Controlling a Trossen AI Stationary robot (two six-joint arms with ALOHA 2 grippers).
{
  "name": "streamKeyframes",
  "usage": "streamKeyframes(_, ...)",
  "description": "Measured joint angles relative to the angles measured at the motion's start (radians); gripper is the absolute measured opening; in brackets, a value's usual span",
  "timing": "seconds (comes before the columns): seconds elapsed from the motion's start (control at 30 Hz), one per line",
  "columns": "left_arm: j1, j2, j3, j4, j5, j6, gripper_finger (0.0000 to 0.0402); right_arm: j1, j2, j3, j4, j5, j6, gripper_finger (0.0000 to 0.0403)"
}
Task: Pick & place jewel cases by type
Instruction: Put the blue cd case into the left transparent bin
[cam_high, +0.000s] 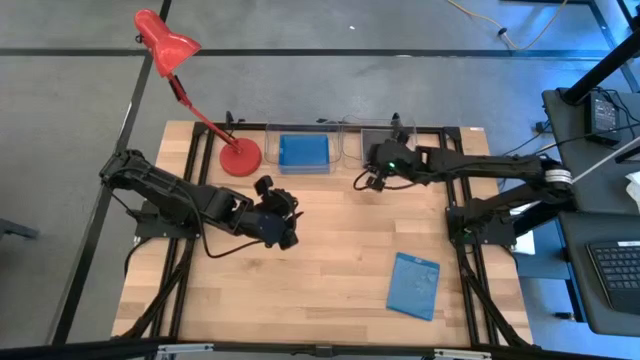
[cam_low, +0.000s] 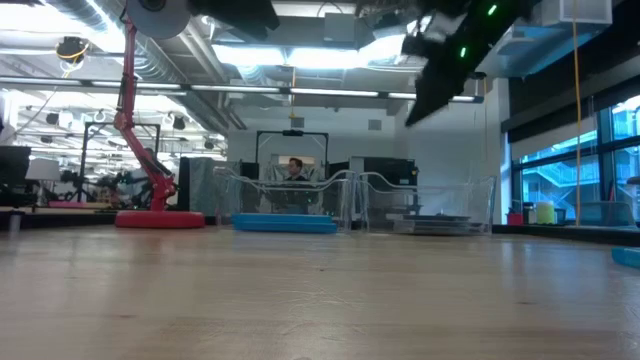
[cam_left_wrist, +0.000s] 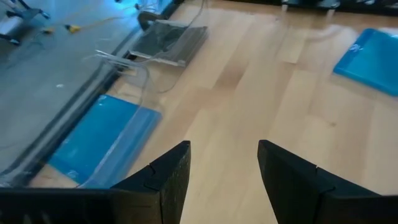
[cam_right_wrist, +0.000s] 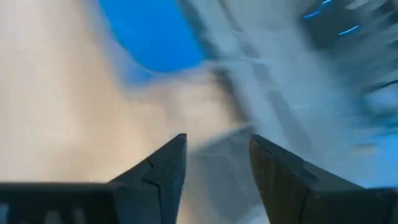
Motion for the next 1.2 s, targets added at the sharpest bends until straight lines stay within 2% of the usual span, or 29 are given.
streamKeyframes(0.13,0.024,0.000,0.000,0.053,0.080,0.004,0.0184,0.054,-0.057,0.001,-0.020,-0.280,0.298,0.0177)
streamKeyframes(0.23,0.053,0.020,-0.001,0.133,0.165,0.071,0.0184,0.111,-0.055,0.001,-0.033,-0.382,0.445,0.0177)
streamKeyframes(0.47,0.110,0.156,-0.001,0.426,0.463,0.268,0.0184,0.273,-0.048,0.001,-0.235,-0.380,0.747,0.0177)
streamKeyframes(0.67,0.119,0.303,-0.001,0.661,0.590,0.357,0.0184,0.417,-0.056,0.001,-0.377,-0.371,0.942,0.0177)
streamKeyframes(0.77,0.132,0.358,-0.001,0.785,0.638,0.328,0.0184,0.487,-0.056,0.001,-0.420,-0.369,1.074,0.0177)
streamKeyframes(0.9,0.134,0.424,-0.001,0.936,0.684,0.212,0.0184,0.609,-0.056,0.001,-0.451,-0.370,1.278,0.0177)
streamKeyframes(1.07,0.095,0.519,0.000,1.171,0.687,0.170,0.0184,0.782,-0.055,0.001,-0.461,-0.353,1.523,0.0177)
streamKeyframes(1.2,0.060,0.603,0.000,1.358,0.675,0.081,0.0184,0.910,-0.054,0.001,-0.499,-0.331,1.697,0.0177)
